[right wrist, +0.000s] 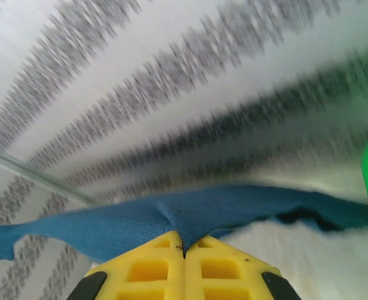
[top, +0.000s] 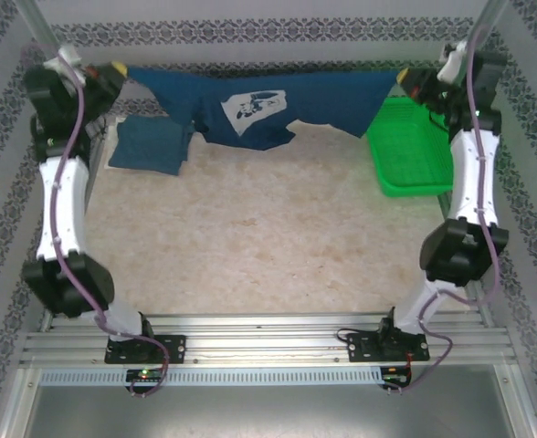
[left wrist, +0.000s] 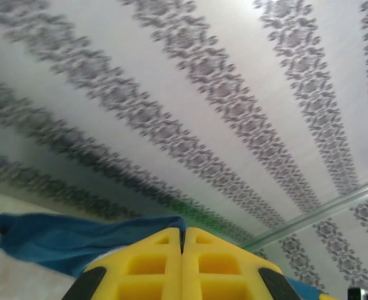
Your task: Fold and stack the t-shirts
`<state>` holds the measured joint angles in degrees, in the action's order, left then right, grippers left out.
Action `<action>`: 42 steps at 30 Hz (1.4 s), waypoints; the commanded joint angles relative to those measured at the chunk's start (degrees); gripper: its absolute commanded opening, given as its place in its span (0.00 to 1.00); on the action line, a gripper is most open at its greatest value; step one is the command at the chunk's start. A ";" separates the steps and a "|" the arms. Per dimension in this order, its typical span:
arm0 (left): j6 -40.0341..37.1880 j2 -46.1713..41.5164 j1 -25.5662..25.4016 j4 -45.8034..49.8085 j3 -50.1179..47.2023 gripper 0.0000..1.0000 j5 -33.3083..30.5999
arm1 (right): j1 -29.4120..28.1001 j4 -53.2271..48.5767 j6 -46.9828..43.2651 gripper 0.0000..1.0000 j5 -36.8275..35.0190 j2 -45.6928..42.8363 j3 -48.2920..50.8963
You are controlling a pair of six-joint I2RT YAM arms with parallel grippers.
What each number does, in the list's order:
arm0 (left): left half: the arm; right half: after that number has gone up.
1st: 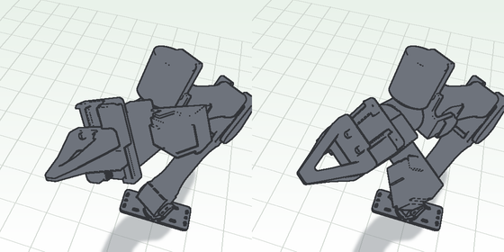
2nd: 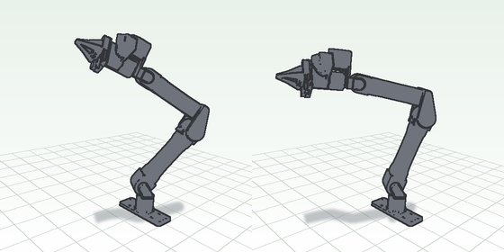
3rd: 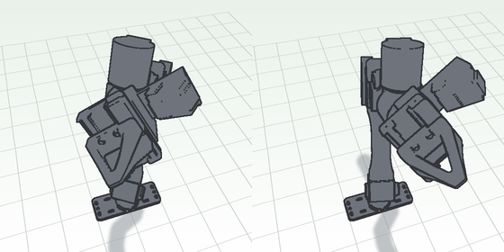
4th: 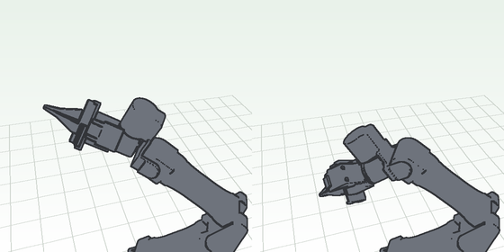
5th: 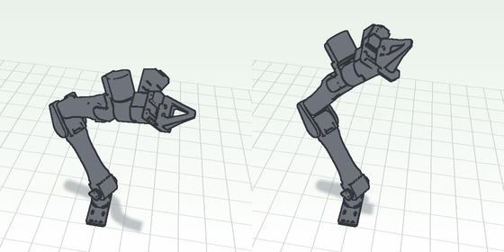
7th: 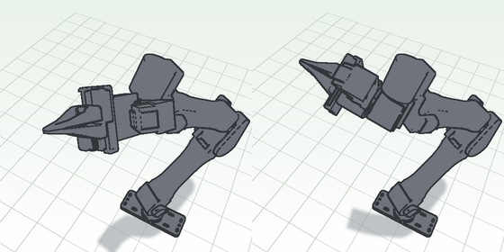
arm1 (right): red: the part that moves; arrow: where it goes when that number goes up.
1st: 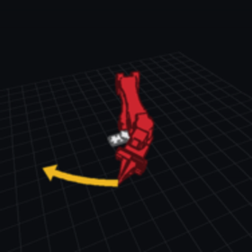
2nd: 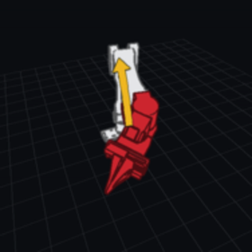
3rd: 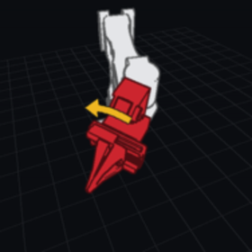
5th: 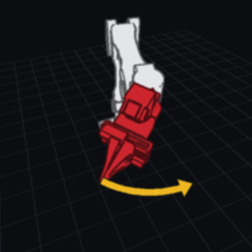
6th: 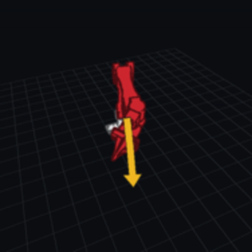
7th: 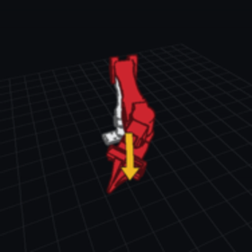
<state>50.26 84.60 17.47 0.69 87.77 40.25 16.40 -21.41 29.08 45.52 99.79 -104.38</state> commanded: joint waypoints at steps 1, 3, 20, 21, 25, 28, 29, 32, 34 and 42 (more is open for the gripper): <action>-0.47 -10.00 2.18 -11.63 -20.79 0.00 -1.46 | 1.32 6.66 -6.13 0.00 -1.20 -7.32 17.24; -2.59 -16.23 2.51 -10.31 -31.80 0.00 -1.42 | 1.39 6.63 -7.45 0.00 -1.48 -10.14 26.47; -9.31 -47.65 10.53 29.25 -60.55 0.00 -3.48 | 11.98 -5.75 -4.14 0.00 -11.58 -26.01 59.62; -9.85 -47.64 10.53 31.00 -59.75 0.00 -4.53 | 12.45 -4.13 -2.53 0.00 -10.36 -26.66 61.22; -7.38 -47.95 10.47 31.54 -61.29 0.00 -4.10 | 14.35 -3.55 -0.61 0.00 -12.40 -29.69 65.08; -6.93 -49.13 10.44 29.57 -62.18 0.00 -4.32 | 15.49 -1.96 0.12 0.00 -13.66 -31.80 66.12; -6.40 -48.89 10.44 27.40 -62.28 0.00 -3.80 | 15.50 -2.32 -0.39 0.00 -13.83 -31.62 65.49; -5.75 -45.42 10.31 22.05 -61.11 0.00 -3.27 | 15.41 -2.79 -1.45 0.00 -13.09 -28.58 63.17; -5.96 -41.13 9.71 18.76 -59.89 0.00 -3.58 | 15.46 -2.79 -2.24 0.00 -13.66 -25.97 62.25; -10.15 -23.11 1.96 11.65 -49.31 0.00 -7.45 | 11.86 -3.23 -4.27 0.00 -16.49 -19.49 57.18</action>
<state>42.63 58.41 22.26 19.66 33.82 36.73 30.02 -25.54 26.96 33.06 79.02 -43.44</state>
